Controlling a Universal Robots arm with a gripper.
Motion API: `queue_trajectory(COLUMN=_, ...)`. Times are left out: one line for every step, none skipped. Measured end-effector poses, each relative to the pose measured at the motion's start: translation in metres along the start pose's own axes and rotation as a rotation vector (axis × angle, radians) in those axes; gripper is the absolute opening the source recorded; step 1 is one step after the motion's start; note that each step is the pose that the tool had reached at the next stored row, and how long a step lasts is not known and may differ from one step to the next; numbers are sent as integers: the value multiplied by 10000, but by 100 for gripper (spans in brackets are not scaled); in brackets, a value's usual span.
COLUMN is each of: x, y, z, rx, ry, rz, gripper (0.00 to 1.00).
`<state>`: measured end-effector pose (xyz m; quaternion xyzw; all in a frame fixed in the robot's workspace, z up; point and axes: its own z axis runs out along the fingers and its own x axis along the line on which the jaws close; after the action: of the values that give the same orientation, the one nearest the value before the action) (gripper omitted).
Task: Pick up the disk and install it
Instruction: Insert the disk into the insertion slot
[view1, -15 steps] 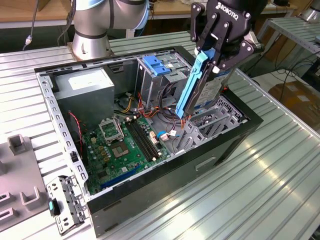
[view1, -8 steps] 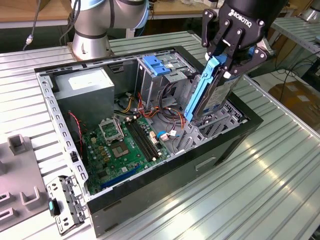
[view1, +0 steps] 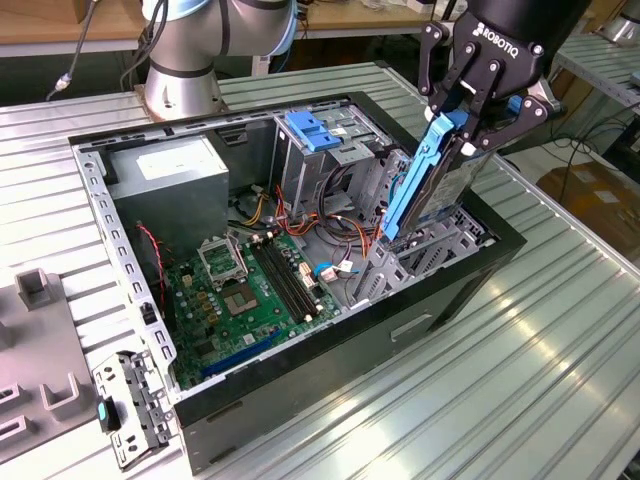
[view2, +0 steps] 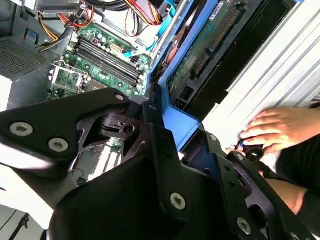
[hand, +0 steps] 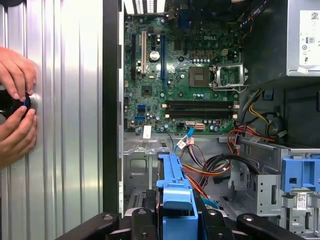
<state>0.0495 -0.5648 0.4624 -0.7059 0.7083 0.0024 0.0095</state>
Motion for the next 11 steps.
queue_trajectory(x=0, y=0, z=1, rx=0, ry=1, rz=0, gripper=37)
queue_trajectory(x=0, y=0, z=1, rx=0, ry=1, rz=0, gripper=37)
queue_trajectory(x=0, y=0, z=1, rx=0, ry=0, rz=0, gripper=37)
queue_trajectory(x=0, y=0, z=2, rx=0, ry=0, rz=0, gripper=37)
queue_trajectory(x=0, y=0, z=2, rx=0, ry=0, rz=0, gripper=37)
queue_trajectory(x=0, y=0, z=2, rx=0, ry=0, rz=0, gripper=37)
queue_trajectory(x=0, y=0, z=2, rx=0, ry=0, rz=0, gripper=37)
queue_trajectory(x=0, y=0, z=2, rx=0, ry=0, rz=0, gripper=37)
queue_trajectory(x=0, y=0, z=4, rx=0, ry=-1, rz=0, gripper=37)
queue_trajectory(x=0, y=0, z=8, rx=1, ry=-2, rz=0, gripper=37)
queue_trajectory(x=1, y=-2, z=13, rx=0, ry=5, rz=0, gripper=37)
